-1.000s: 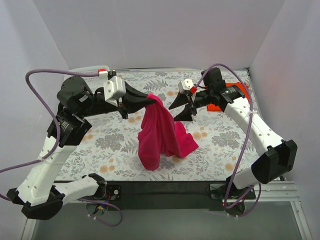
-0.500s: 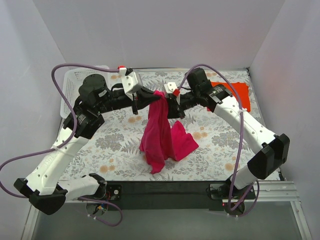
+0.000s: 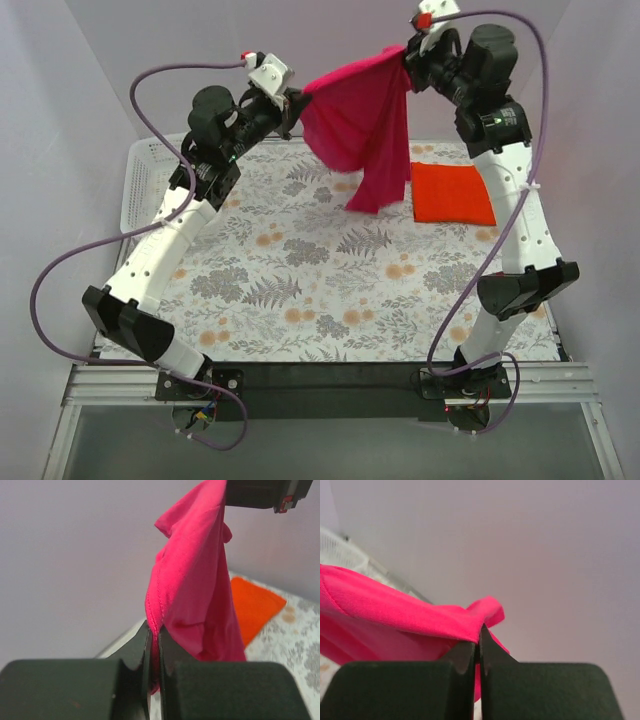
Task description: Fold and stack the t-shirts
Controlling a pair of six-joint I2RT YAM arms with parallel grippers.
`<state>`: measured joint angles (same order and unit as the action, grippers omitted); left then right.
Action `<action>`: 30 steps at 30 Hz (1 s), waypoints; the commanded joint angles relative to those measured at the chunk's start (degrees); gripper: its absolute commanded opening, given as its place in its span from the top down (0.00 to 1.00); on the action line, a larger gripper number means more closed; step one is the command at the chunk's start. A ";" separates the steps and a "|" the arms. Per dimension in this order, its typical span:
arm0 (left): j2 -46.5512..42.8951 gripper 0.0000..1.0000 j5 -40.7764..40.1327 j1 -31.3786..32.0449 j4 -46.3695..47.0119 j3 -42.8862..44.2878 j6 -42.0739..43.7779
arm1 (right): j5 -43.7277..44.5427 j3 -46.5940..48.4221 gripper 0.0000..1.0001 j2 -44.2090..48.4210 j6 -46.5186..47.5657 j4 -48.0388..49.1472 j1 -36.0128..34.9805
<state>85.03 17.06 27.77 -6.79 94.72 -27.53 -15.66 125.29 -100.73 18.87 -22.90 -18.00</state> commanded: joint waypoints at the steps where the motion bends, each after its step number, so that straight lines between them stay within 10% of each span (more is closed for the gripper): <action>1: -2.94 1.00 9.71 -0.17 8.52 10.74 -0.86 | 3.02 12.23 0.99 4.13 -1.91 9.72 0.95; 6: -13.82 1.00 6.24 -0.26 12.50 -8.76 0.72 | -16.11 7.89 0.99 10.54 11.06 -4.84 0.95; 10: -23.58 1.00 4.21 -1.22 9.96 -29.69 0.02 | -30.73 -21.42 0.99 22.64 24.61 -14.27 0.34; 14: -27.02 1.00 4.48 -1.49 -0.29 -42.40 0.28 | -27.78 -53.49 0.99 30.05 33.32 -15.86 -8.61; 20: -28.43 0.97 4.65 -1.40 -12.70 -50.51 -0.50 | -25.48 -70.70 0.99 33.14 36.58 -16.73 -22.60; 24: -34.31 0.63 5.01 -1.14 -12.90 -51.12 -2.44 | -20.48 -65.74 0.51 33.58 37.64 -19.29 -23.31; 30: -42.05 0.34 0.28 -1.23 -10.97 -50.51 -9.01 | -11.93 -58.15 0.32 29.56 20.99 -7.28 -10.70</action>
<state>44.73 21.37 26.74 -19.07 42.28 -31.53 -31.68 63.64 -68.69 50.22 -38.94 -36.58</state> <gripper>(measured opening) 0.601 0.668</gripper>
